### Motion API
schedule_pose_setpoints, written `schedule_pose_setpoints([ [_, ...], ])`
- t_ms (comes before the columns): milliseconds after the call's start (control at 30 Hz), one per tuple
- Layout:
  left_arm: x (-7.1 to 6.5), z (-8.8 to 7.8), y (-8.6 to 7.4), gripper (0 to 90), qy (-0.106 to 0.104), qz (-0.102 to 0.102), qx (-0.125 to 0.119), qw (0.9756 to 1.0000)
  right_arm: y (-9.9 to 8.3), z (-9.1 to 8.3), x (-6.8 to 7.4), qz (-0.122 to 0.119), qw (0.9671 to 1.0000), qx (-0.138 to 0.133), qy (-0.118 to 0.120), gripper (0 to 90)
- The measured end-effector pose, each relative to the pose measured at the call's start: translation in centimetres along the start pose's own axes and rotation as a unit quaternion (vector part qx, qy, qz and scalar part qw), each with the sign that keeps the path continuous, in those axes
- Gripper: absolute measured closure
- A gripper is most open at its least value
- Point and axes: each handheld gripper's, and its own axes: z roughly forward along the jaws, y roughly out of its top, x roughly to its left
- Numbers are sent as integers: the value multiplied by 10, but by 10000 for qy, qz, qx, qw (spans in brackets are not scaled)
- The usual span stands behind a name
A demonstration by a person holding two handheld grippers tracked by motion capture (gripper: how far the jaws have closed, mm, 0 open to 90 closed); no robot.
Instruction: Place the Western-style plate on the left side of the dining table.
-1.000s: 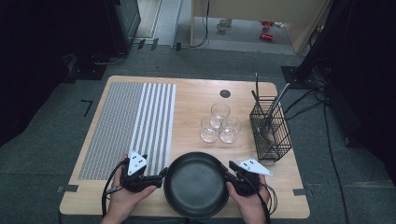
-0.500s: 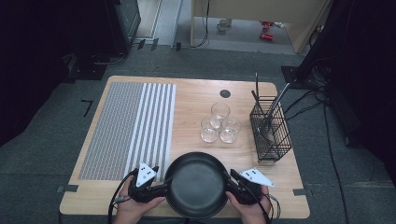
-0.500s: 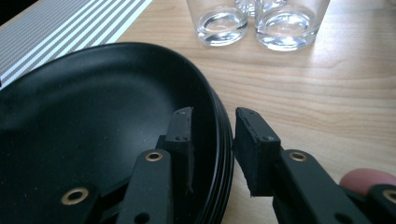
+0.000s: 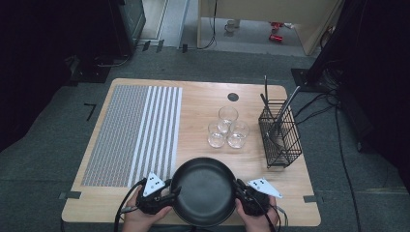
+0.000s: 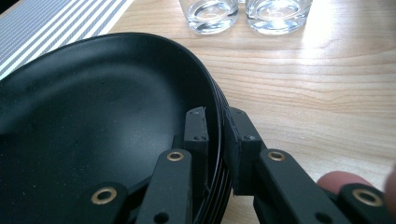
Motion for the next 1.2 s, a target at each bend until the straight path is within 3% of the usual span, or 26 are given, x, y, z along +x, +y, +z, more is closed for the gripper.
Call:
schedule_pose_setpoints([
  [133,3,0,0,563,-133,-113,6,9998,-1,0,-2,211,9998,-17,62,824],
  [300,4,1,-1,570,-186,-218,-14,9996,-1,-1,-1,308,9995,-36,2,827],
  [633,5,3,-1,633,-96,-555,-145,9983,-4,0,2,555,9983,-175,-92,838],
  [1000,6,5,1,667,-51,-724,-177,9972,-5,2,1,706,9971,-283,-82,843],
  [1200,6,6,1,659,-40,-648,-191,9977,-4,4,0,646,9975,-293,-48,840],
])
